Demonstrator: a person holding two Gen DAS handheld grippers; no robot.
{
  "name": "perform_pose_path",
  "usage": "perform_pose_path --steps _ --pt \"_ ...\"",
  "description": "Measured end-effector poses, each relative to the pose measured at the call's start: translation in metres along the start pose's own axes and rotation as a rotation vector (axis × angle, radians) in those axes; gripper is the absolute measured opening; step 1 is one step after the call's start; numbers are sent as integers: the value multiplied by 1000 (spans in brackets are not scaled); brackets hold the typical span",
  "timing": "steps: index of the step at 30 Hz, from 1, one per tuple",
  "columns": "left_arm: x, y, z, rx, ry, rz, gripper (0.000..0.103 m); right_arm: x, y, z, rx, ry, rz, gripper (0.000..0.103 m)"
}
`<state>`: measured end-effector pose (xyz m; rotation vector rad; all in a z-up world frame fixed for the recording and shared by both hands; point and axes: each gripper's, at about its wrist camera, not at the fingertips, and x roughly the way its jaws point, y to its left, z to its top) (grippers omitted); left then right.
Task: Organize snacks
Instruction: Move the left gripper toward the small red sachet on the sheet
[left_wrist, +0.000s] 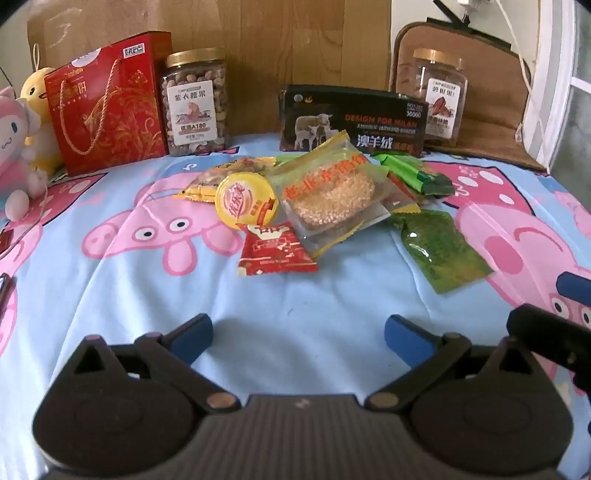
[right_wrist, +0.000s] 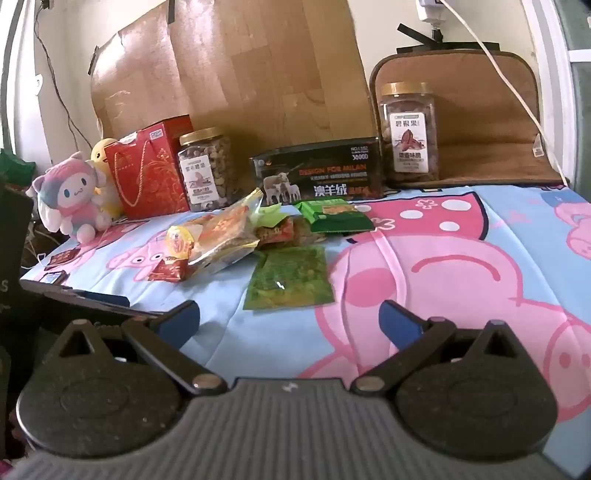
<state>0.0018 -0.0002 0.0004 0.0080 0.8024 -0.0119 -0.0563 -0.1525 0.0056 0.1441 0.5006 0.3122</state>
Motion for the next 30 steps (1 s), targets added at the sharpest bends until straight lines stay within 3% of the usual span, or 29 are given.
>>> perform_pose_path --steps 3,8,12,15,17,23,25,30 --pt "-8 2 -3 -24 -54 -23 103 -1 1 -1 4 -3 4 103" --pt "-14 0 -10 -23 -70 -27 103 -3 3 -2 -13 -8 6 103" --pt "-19 -2 -20 42 -73 -25 103 -1 -4 -1 -8 -1 0 103" --pt "-24 4 -21 28 -68 -66 103 0 -10 3 10 2 8 99" --pt "-29 16 -19 -28 -76 -139 102 -2 -8 3 23 -2 13 98" --pt "-36 46 -6 -111 -81 -270 94 1 -19 15 93 16 58 82" --pt "-36 62 3 -158 -75 -315 93 6 -21 20 124 45 107 70" --pt "-23 102 27 -306 -32 -427 77 32 -1 34 159 138 280 48"
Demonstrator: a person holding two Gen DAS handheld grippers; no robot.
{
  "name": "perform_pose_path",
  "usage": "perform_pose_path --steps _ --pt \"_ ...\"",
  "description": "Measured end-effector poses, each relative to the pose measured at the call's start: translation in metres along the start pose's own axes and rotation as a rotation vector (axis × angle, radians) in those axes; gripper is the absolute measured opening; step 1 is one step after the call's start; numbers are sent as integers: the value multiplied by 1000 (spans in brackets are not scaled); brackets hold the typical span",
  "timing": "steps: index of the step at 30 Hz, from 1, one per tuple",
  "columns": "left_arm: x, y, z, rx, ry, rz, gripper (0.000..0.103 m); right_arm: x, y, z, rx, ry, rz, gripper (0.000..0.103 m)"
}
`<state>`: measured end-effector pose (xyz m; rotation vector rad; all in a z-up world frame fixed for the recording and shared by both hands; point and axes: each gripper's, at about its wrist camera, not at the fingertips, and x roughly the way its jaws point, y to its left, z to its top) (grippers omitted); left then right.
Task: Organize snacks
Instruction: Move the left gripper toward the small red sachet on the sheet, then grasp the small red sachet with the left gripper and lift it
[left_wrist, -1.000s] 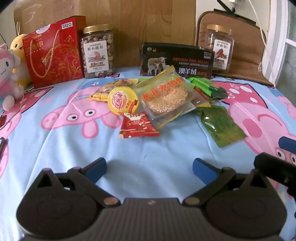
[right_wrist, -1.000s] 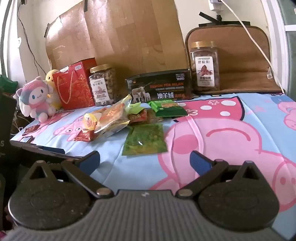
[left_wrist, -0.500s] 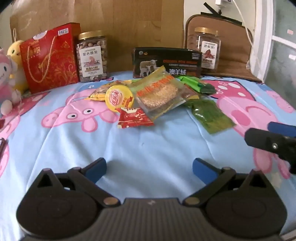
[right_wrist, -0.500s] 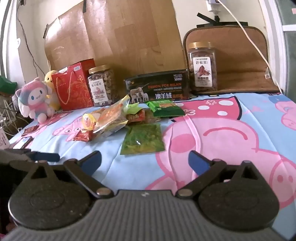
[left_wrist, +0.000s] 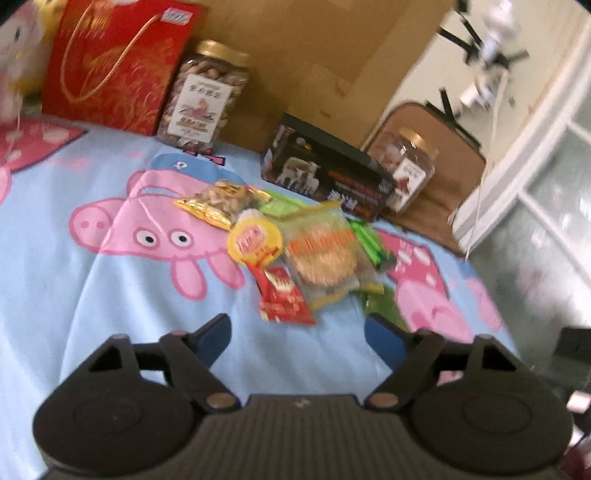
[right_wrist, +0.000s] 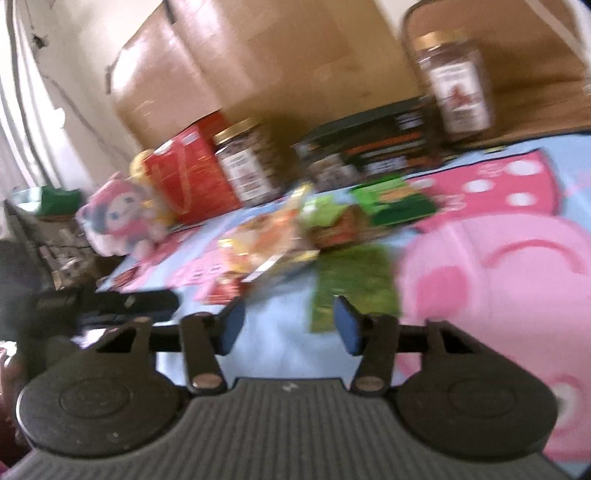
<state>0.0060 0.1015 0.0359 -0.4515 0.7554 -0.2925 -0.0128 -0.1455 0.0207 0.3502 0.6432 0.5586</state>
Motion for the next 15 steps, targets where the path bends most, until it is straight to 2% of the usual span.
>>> perform_pose_path --steps 2,4,7,9,10,11,14,15 --pt "6 12 8 -45 16 -22 59 17 12 2 10 47 47 39" --pt "15 20 13 -83 38 -40 53 30 24 1 4 84 83 27" --pt "27 25 15 -106 58 -83 42 45 41 1 -46 111 91 26" --pt "35 25 16 -96 63 -75 36 53 47 2 -71 124 81 24" --pt "40 24 16 -94 73 -65 25 58 46 3 -74 139 84 23" --pt "43 25 15 -98 86 -62 17 66 45 3 -74 161 84 22" --pt "44 30 8 -103 85 -34 13 80 37 0 -47 209 66 21" --pt "41 32 5 -115 79 -43 13 79 35 -1 -36 204 73 14"
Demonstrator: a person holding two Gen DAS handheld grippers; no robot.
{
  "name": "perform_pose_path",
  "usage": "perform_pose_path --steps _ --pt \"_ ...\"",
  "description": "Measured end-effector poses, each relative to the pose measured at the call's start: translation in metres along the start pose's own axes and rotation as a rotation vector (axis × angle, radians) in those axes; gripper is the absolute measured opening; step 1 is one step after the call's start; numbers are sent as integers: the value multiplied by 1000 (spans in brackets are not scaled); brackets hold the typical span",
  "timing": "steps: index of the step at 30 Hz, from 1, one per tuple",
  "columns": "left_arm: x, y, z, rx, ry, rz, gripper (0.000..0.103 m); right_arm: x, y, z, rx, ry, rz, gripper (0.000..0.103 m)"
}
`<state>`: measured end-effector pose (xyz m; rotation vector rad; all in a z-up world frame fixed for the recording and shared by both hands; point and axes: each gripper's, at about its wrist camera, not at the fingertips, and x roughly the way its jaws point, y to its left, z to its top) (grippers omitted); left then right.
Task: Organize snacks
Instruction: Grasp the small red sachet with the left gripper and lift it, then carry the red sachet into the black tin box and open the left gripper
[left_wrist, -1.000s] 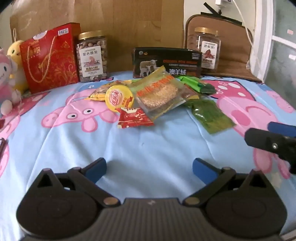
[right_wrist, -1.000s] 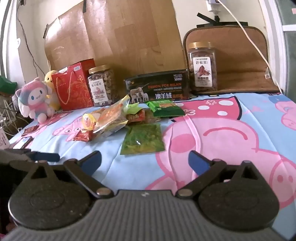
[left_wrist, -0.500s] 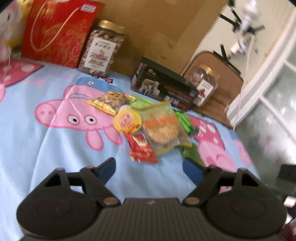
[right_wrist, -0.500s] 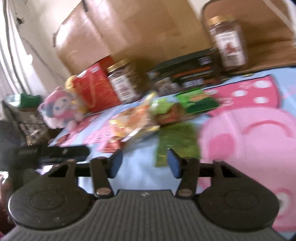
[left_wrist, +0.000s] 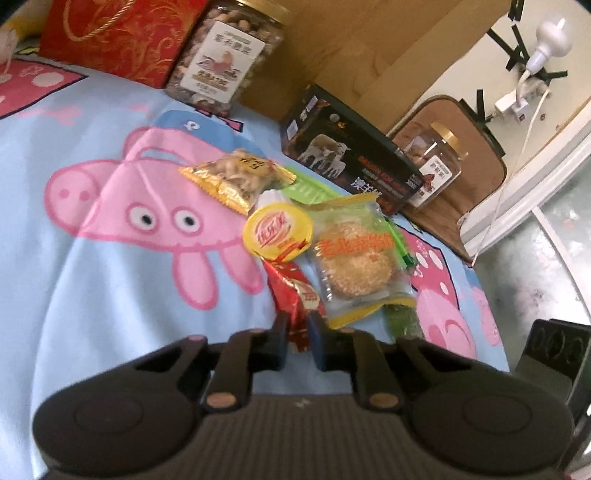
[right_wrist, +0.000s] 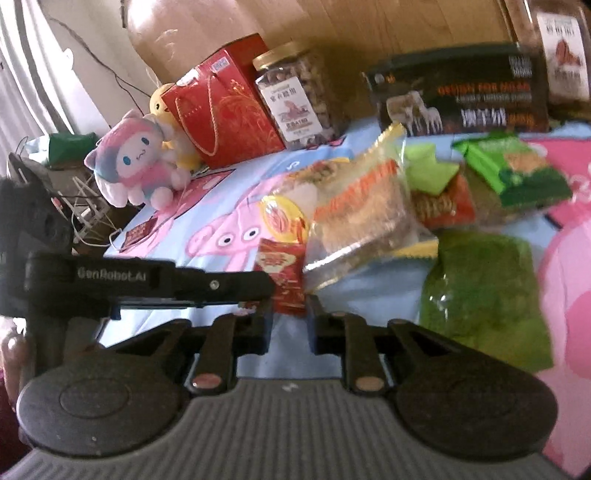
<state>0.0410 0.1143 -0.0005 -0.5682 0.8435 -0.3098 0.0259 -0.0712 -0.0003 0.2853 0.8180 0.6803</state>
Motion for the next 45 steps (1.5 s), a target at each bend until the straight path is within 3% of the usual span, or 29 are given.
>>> perform_pose_path --steps 1,4,7,12,17,22,27,32,39,41,43,45 --pt "-4 2 -2 -12 -2 -12 12 -2 -1 -2 4 3 4 8" --pt "-26 2 -12 -18 -31 -40 12 -10 5 -6 7 -3 43 7" --pt "-49 -5 -17 15 -86 -59 12 -22 25 -9 -83 -46 63 7" --pt "-64 -19 6 31 -148 -126 12 -37 36 4 -141 -136 83 7" --pt "-44 -63 50 135 -161 -172 12 -48 30 29 -183 -237 43 6" --pt "5 -104 99 247 -142 -153 11 -50 10 66 -229 -355 -91 6" --pt "36 -97 108 219 -79 -141 11 -52 -33 72 -147 -325 -118 9" --pt "63 -87 114 206 -4 -60 11 -42 -59 70 -154 -277 -185 10" --pt "115 -84 143 220 62 88 25 -17 -60 116 -399 -297 -347 15" --pt "130 -85 144 224 88 80 30 -14 -80 140 -295 -255 -301 19" --pt "141 -86 143 206 116 65 34 -5 -104 155 -171 -183 -220 37" --pt "150 -88 144 182 133 48 36 4 -116 156 -135 -136 -222 43"
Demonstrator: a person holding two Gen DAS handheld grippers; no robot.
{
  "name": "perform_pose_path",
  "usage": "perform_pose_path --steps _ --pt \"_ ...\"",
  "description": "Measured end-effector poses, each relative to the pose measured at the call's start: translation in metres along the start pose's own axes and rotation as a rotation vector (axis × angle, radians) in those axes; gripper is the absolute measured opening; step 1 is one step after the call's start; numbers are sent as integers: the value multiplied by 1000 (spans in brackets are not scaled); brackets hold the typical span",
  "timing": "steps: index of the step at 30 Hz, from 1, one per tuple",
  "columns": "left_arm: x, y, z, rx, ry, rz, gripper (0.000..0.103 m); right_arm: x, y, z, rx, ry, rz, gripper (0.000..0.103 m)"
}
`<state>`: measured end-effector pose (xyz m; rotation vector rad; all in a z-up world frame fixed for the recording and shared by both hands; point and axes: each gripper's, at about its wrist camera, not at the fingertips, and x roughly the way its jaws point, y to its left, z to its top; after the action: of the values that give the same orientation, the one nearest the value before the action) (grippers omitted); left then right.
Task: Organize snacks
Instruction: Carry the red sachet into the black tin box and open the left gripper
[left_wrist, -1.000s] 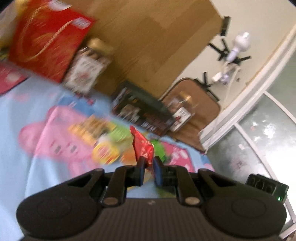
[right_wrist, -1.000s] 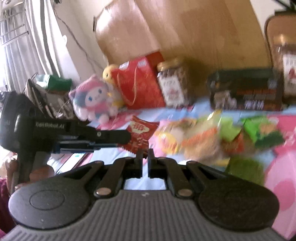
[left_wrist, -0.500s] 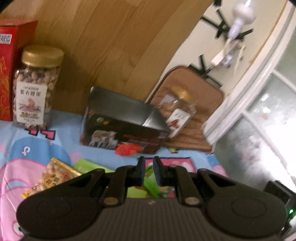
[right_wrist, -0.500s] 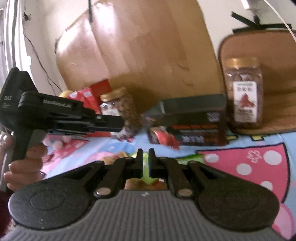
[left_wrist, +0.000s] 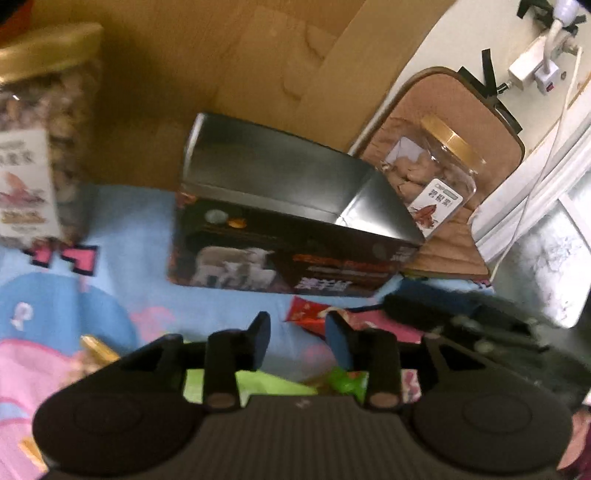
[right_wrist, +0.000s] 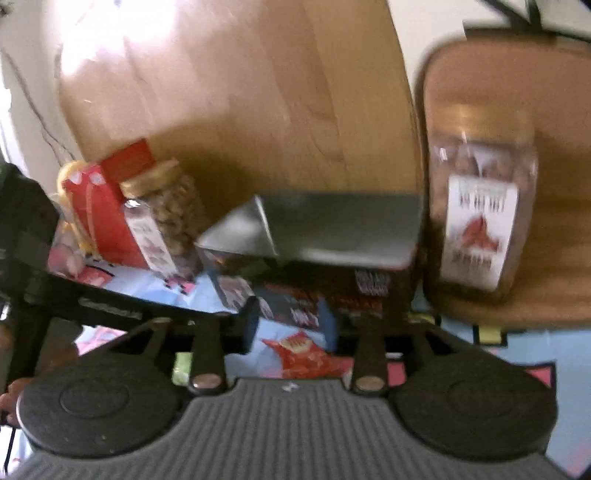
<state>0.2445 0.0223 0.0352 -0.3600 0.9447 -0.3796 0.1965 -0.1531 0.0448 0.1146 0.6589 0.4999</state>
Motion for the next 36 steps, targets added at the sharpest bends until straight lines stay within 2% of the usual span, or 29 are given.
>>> perform_pose_path --steps 3,5,6,11,12,13,14,16,18,21,25,27,30,33,36 --pt "8 -5 3 -20 12 -17 43 10 -13 -5 54 67 15 44" --pt "13 -8 2 -32 13 -5 48 13 -21 -9 95 90 31 48" --pt "16 -7 1 -44 21 -15 49 12 -23 -12 115 95 26 51" --pt "31 2 -3 -141 32 -30 47 21 -40 -28 238 124 49 52" --pt "33 3 -3 -152 25 -29 45 22 -43 -32 261 110 62 50" --pt "36 3 -3 -158 25 -30 33 22 -45 -34 272 95 72 44" --pt "38 4 -4 -161 38 -49 13 23 -46 -35 285 98 87 37" --pt "36 2 -6 -164 52 -63 11 22 -48 -39 337 117 145 21" --pt "23 -5 -10 -122 35 -56 10 14 -40 -40 328 113 169 17" --pt "-9 -19 -11 -86 -25 -79 10 -14 -22 -35 281 52 175 17" --pt "-53 -41 10 -43 -111 -117 10 -55 -5 -11 216 -70 195 16" --pt "-66 -57 32 0 -153 -92 11 -69 4 11 157 -127 173 16" --pt "-68 -93 82 64 -201 -16 11 -75 5 57 91 -166 118 16" --pt "-56 -110 123 59 -222 35 11 -69 -4 112 20 -161 53 16" --pt "-35 -101 127 15 -221 64 11 -52 -23 133 2 -63 64 18"
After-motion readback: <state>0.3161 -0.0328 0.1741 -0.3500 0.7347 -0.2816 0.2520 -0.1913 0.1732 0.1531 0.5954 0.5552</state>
